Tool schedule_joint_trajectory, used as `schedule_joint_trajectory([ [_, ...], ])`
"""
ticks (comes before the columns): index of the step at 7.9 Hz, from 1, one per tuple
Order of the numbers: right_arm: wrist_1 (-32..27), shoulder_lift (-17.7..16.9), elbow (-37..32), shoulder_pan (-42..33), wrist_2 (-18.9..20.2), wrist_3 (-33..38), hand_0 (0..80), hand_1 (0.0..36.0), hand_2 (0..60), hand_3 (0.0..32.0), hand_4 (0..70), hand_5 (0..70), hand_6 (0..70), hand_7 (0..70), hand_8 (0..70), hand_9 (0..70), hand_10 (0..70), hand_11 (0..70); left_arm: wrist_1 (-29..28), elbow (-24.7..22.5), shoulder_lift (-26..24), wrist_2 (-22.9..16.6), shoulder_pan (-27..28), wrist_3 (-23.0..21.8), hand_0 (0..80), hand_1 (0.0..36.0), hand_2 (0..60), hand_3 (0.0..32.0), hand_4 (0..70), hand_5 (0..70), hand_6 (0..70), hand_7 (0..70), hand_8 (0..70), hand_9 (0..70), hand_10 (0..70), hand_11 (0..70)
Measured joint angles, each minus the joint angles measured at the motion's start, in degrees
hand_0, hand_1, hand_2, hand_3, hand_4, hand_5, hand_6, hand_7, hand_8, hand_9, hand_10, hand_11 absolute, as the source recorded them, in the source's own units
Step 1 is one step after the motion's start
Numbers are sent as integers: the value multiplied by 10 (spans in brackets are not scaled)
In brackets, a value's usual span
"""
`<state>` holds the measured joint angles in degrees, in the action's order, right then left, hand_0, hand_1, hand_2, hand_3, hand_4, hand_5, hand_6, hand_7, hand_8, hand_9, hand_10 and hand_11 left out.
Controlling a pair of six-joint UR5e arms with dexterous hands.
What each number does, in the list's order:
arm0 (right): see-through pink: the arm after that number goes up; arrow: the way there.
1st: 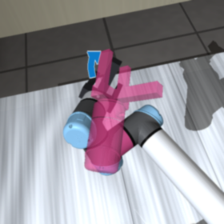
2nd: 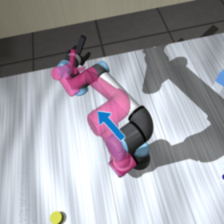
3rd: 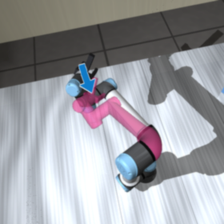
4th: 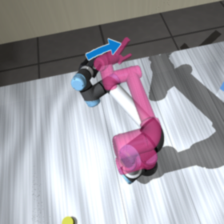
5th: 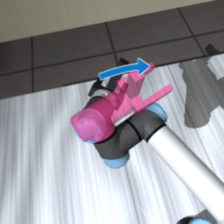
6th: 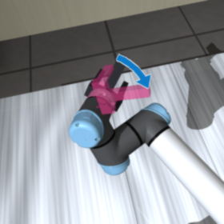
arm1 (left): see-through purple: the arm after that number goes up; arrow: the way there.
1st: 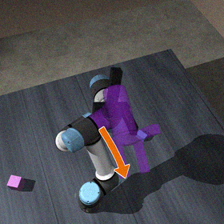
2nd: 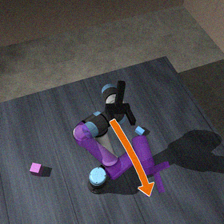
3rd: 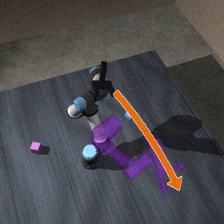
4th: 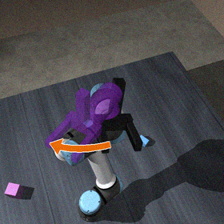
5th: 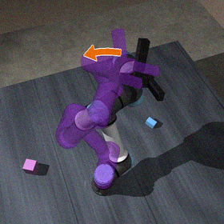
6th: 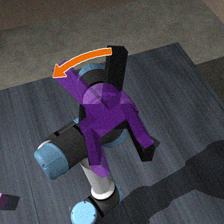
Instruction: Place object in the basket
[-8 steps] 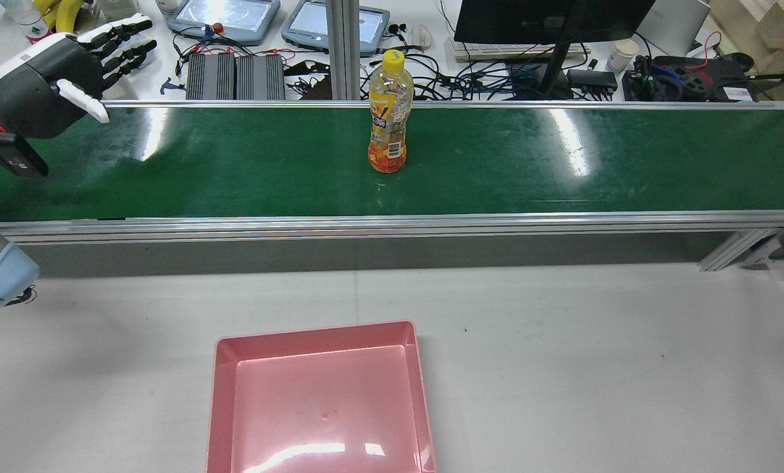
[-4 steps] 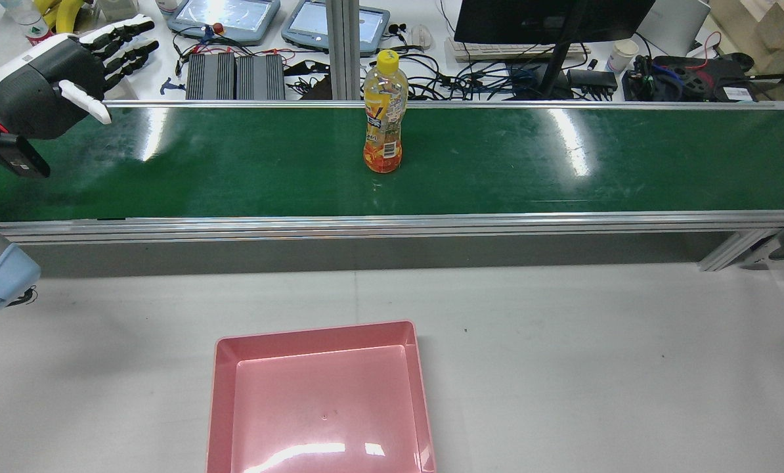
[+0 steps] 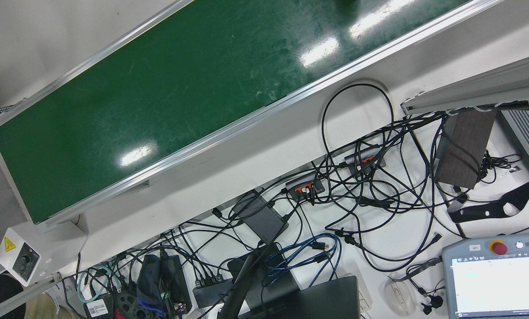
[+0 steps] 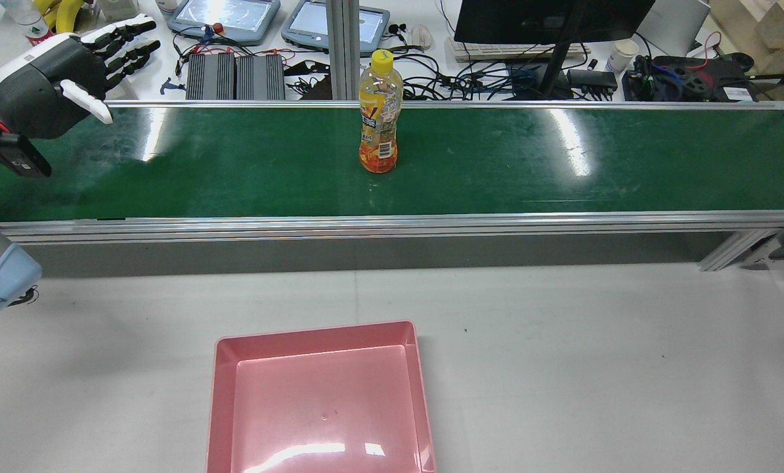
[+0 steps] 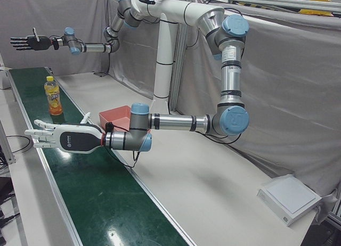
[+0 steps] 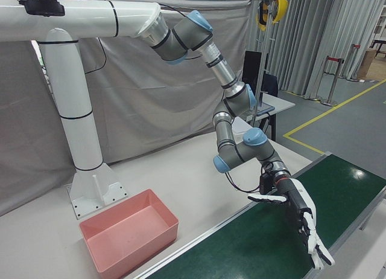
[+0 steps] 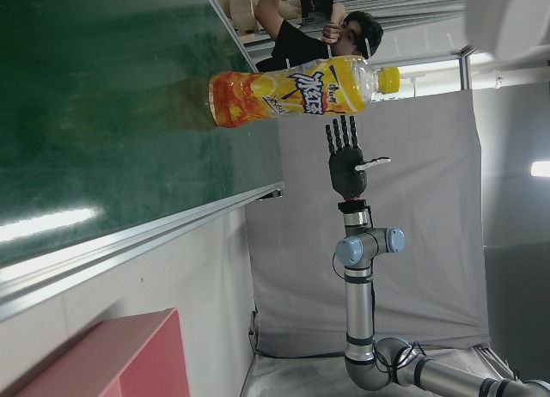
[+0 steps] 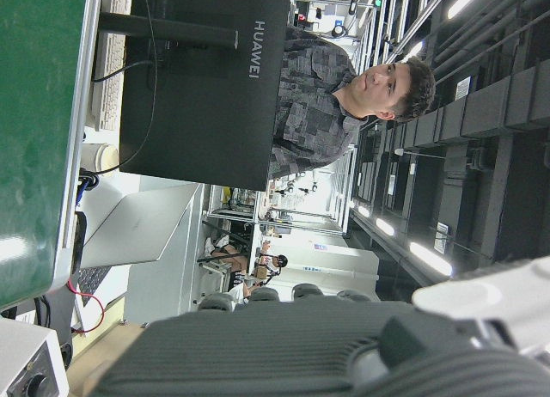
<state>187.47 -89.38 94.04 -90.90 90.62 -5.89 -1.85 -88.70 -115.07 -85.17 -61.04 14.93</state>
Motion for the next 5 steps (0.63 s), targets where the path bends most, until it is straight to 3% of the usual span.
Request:
schedule_joint_trajectory([
  [5, 0, 0, 0, 0, 0, 0, 0, 0, 0, 0, 0, 0, 0, 0, 0, 0, 0, 0, 0, 0, -1, 0, 1, 0, 631, 37, 0, 12, 133, 156, 0, 18, 79, 103, 15, 37],
])
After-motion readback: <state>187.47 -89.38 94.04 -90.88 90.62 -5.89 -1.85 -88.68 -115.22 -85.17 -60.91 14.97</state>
